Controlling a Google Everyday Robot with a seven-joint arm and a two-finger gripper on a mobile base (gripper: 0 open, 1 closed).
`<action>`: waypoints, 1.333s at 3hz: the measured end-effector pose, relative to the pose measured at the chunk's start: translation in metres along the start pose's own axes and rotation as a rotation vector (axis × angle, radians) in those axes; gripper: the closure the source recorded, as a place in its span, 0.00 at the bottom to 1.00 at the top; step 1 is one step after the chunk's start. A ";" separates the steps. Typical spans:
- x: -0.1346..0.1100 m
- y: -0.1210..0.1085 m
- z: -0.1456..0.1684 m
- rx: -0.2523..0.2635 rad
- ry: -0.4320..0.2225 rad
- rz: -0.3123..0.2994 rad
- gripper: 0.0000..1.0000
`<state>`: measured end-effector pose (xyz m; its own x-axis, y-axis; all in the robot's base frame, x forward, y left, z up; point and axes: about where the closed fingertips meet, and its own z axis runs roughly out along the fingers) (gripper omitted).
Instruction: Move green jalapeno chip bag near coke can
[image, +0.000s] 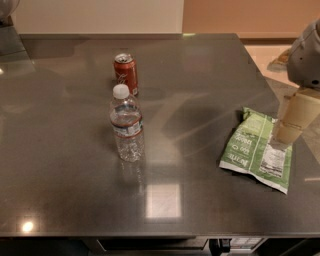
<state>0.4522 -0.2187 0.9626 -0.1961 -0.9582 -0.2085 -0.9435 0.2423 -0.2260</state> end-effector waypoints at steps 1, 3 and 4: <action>0.010 -0.015 0.031 -0.062 -0.004 -0.025 0.00; 0.034 -0.033 0.085 -0.153 0.000 -0.045 0.00; 0.045 -0.034 0.105 -0.166 0.014 -0.031 0.00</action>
Offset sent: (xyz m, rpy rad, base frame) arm 0.0558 -0.0325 -0.0876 0.0251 0.1707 0.1018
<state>0.5033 -0.2537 0.8610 -0.1691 -0.9671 -0.1900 -0.9801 0.1854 -0.0711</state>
